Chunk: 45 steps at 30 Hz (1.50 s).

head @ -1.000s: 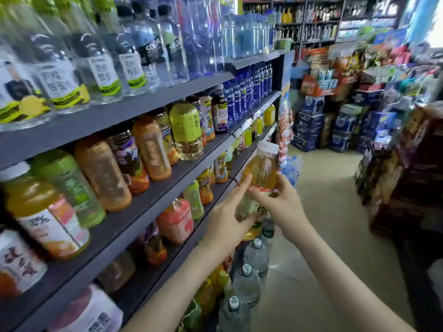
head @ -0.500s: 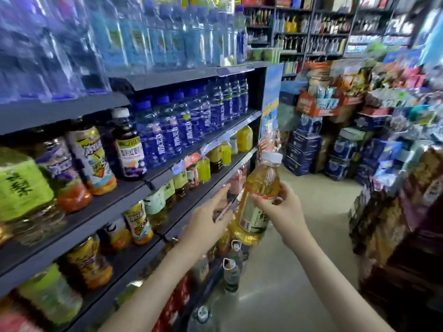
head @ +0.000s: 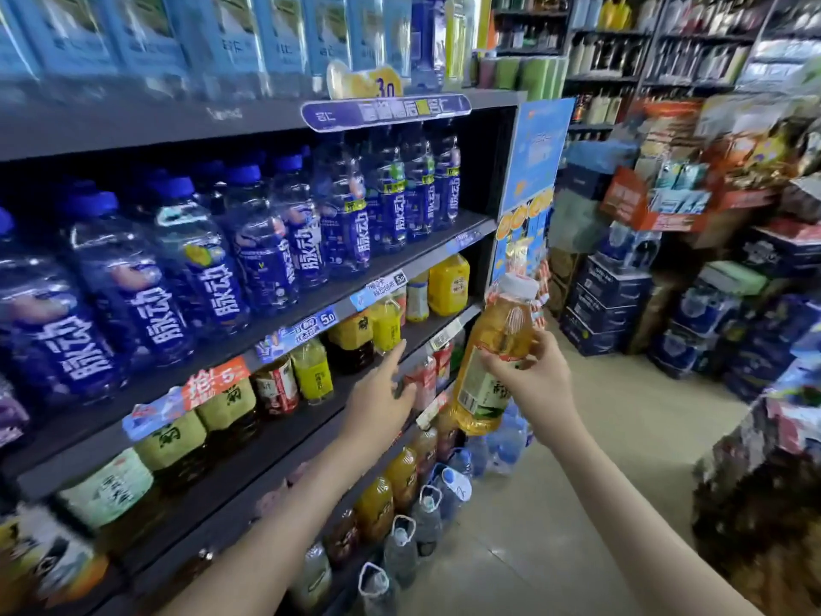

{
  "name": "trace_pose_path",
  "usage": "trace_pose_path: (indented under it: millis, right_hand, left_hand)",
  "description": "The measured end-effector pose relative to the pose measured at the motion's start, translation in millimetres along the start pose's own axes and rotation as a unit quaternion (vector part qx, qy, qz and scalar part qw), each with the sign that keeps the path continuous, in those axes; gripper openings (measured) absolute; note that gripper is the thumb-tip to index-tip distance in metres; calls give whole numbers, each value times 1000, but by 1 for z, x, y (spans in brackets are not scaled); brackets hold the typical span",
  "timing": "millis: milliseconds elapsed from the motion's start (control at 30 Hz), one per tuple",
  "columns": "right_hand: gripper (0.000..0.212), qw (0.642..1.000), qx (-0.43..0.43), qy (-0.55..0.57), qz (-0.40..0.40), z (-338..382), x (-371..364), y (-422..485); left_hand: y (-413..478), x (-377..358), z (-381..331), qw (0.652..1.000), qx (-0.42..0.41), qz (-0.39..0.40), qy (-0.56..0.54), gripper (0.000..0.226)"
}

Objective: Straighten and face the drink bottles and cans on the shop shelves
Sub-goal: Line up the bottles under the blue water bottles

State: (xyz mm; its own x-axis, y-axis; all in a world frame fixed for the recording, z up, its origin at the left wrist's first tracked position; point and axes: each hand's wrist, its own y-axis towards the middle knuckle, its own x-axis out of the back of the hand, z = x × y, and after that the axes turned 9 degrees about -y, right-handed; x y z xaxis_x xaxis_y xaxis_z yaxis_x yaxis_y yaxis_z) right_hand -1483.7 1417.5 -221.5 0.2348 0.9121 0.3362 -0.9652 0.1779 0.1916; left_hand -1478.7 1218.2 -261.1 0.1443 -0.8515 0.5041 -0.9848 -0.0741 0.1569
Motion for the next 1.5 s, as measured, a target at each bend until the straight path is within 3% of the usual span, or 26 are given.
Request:
trace_pose_path:
  millis: [200,533,667,867,967,1100,1167,1267,1367,1500]
  right_hand:
    - [78,999,-16,-19,46,-52,4,110]
    - [72,967,36,-57,245,-100,-3,245]
    - [75,947,66,-45,310,-97,-4,262]
    - [54,916,106,-27,386,-100,-5,254]
    - [56,892,117,-13,435,-99,-5,248]
    - [66,841,137,-11,524,-86,-10,256]
    - [65,805,146,-26,574,-78,-10,263]
    - [45,772,146,-21,619,-70,-7,268]
    - [35,760,154,-16,631,-66,-4,272]
    - [37,765,133,-35,630,-75,-1,281]
  left_hand:
    - [74,-47,2,996,78,-41,20,63]
    - [131,-146,-18,970,185,-156,2,62]
    - [134,-177,-41,965,181,-186,-32,68]
    - [139,-198,-61,945,236,-227,-28,88]
    - [133,-199,-71,930,246,-272,-18,76]
    - [117,-185,-75,909,223,-330,-121,57]
    - [111,-178,-74,900,219,-326,-191,48]
    - [106,-172,-70,891,223,-307,-248,51]
    - [109,-172,-67,889,229,-286,-276,52]
    - [119,-180,-66,882,234,-267,-311,55]
